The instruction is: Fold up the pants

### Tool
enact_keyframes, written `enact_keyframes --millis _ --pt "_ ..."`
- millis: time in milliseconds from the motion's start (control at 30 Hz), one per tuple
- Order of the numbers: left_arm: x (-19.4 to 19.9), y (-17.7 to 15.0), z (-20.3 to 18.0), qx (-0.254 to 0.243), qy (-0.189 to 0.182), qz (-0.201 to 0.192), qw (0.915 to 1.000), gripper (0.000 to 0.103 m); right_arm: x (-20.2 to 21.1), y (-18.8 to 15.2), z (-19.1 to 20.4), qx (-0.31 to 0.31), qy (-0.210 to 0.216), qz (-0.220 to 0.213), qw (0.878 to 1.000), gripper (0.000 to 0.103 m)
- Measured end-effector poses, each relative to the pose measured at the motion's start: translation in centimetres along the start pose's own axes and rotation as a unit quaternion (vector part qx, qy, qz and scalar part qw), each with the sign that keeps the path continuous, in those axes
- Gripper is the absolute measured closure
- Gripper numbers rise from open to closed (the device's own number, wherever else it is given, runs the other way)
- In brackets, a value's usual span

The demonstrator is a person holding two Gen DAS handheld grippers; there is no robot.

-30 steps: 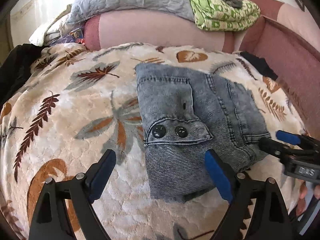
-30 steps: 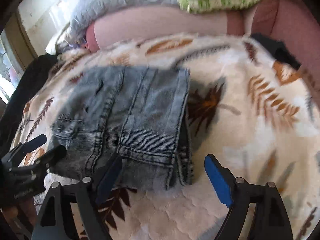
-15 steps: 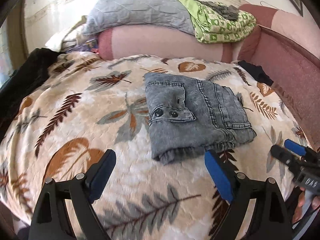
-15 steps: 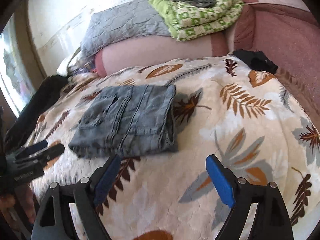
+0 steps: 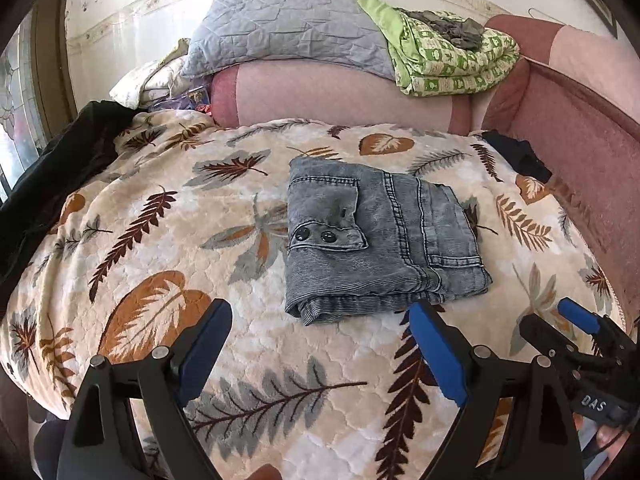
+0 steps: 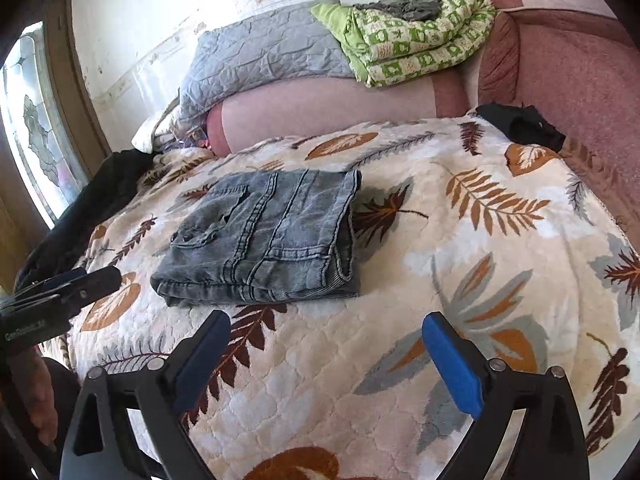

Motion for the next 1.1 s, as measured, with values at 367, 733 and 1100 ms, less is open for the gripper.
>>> enact_keyframes --millis 367,733,1100 --pt "0.4 1.2 -0.7 -0.017 0.017 -0.004 0.9997 0.012 2.1 2.8 2.4 0.060 0.008 -0.001 0.998 0.003" --pt "0.3 3.0 0.5 0.009 0.003 -0.018 0.9998 0.012 2.5 4.4 4.6 0.106 -0.006 0.020 0.994 0.003" --pt "-0.6 3.6 0.8 0.014 0.000 -0.016 0.9998 0.012 1.6 4.7 5.4 0.100 -0.019 0.036 0.994 0.003"
Point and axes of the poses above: each gripper's, at about its wrist camera, not at the fingertips, and x roughly against the way its jaws point, z to its left, y to its top, the point moved 10 cm from there along -x, roughly the way its jaws point, and after that the axes turned 4 degrees about -y, right-handed, at the moved point
